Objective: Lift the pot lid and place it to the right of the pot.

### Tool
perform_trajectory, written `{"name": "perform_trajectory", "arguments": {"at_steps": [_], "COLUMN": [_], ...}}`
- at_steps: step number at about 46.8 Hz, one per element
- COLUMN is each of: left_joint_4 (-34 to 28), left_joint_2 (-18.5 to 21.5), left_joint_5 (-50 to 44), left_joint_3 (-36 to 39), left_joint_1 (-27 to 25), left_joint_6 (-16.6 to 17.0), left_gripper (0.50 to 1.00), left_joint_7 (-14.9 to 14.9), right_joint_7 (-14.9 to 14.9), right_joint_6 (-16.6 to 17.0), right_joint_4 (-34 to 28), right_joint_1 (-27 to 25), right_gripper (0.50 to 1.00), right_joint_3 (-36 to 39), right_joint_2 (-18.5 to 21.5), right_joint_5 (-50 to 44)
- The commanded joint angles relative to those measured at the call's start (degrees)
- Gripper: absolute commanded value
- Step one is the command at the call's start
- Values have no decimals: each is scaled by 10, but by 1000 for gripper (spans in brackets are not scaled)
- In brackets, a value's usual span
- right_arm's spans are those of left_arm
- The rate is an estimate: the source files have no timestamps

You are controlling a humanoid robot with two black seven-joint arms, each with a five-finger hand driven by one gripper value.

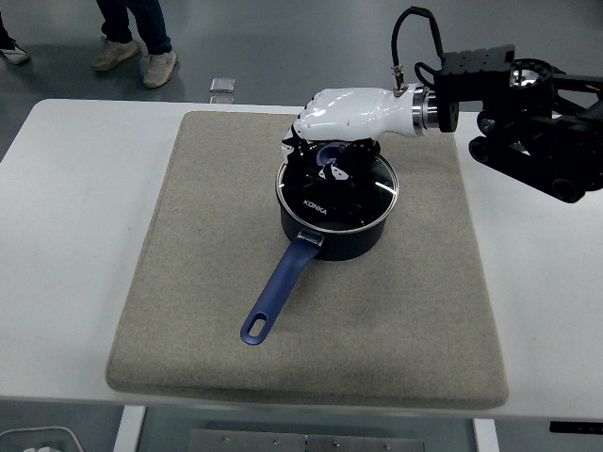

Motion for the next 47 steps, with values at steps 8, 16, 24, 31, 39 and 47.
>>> {"name": "perform_trajectory", "arguments": {"at_steps": [8, 16, 24, 31, 39, 47], "left_joint_4": [0, 0, 0, 0, 0, 0], "left_joint_2": [0, 0, 0, 0, 0, 0], "left_joint_5": [0, 0, 0, 0, 0, 0], "left_joint_3": [0, 0, 0, 0, 0, 0], "left_joint_1": [0, 0, 0, 0, 0, 0], "left_joint_6": [0, 0, 0, 0, 0, 0], "left_gripper": [1000, 1000, 1000, 1000, 1000, 1000], "left_joint_7": [0, 0, 0, 0, 0, 0], "right_joint_7": [0, 0, 0, 0, 0, 0], "right_joint_6": [18, 18, 18, 18, 18, 14], "right_joint_4": [0, 1, 1, 1, 1, 0], "right_joint_1": [17, 15, 15, 18, 17, 20], "right_gripper": [791, 791, 791, 791, 791, 791], "right_joint_3": [0, -9, -17, -32, -36, -46], "right_joint_2": [0, 0, -3, -5, -7, -11], "right_joint_5": [2, -5, -9, -13, -18, -30]}}
